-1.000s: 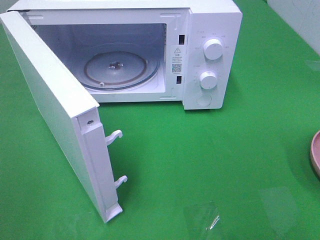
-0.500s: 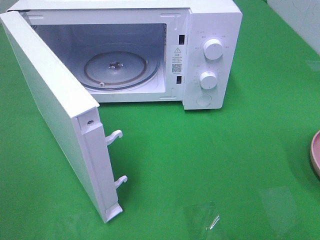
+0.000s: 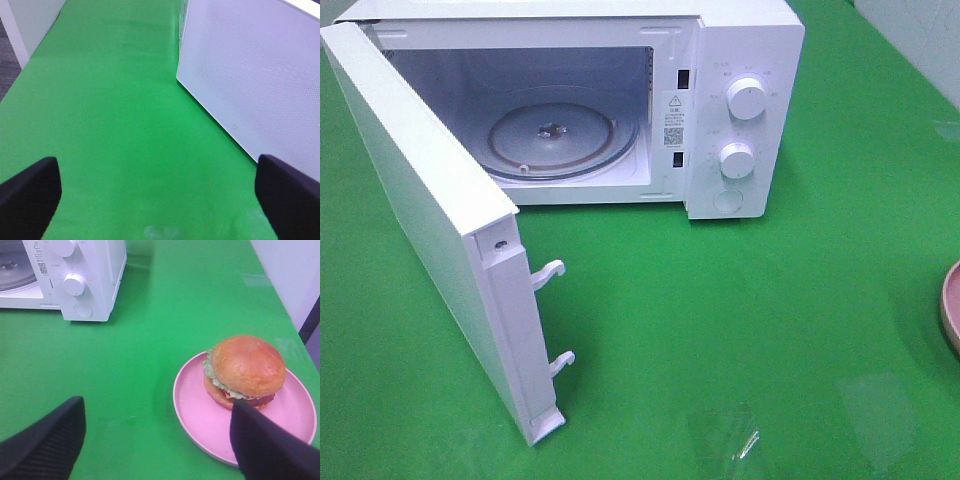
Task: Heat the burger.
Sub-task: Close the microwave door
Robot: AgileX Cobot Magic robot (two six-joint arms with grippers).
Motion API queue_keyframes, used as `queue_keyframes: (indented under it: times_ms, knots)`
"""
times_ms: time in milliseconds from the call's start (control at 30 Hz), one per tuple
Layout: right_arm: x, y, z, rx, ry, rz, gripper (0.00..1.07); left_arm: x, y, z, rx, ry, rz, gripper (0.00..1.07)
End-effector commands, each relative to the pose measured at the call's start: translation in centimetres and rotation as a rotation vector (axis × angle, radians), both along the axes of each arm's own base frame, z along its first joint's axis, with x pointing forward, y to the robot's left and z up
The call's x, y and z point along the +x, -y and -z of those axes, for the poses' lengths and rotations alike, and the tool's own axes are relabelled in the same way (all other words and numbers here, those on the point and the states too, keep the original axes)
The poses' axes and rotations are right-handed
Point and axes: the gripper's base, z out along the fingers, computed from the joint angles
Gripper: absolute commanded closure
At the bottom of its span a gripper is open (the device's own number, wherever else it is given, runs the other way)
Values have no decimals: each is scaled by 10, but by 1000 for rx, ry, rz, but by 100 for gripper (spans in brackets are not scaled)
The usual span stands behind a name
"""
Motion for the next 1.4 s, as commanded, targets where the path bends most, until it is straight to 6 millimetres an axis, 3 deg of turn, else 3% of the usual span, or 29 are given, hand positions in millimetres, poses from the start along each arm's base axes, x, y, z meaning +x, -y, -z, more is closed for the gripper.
queue_keyframes:
  times_ms: [33,1167,1400]
  knots:
    - [-4,0,-1,-2,38,-3,31,-3,0,0,0,14,1,6]
    - [-4,0,-1,-2,38,-3,31,-3,1,0,-7,16,5,6]
    - [-4,0,-1,-2,38,-3,31,0,2,-13,-24,41,15,8]
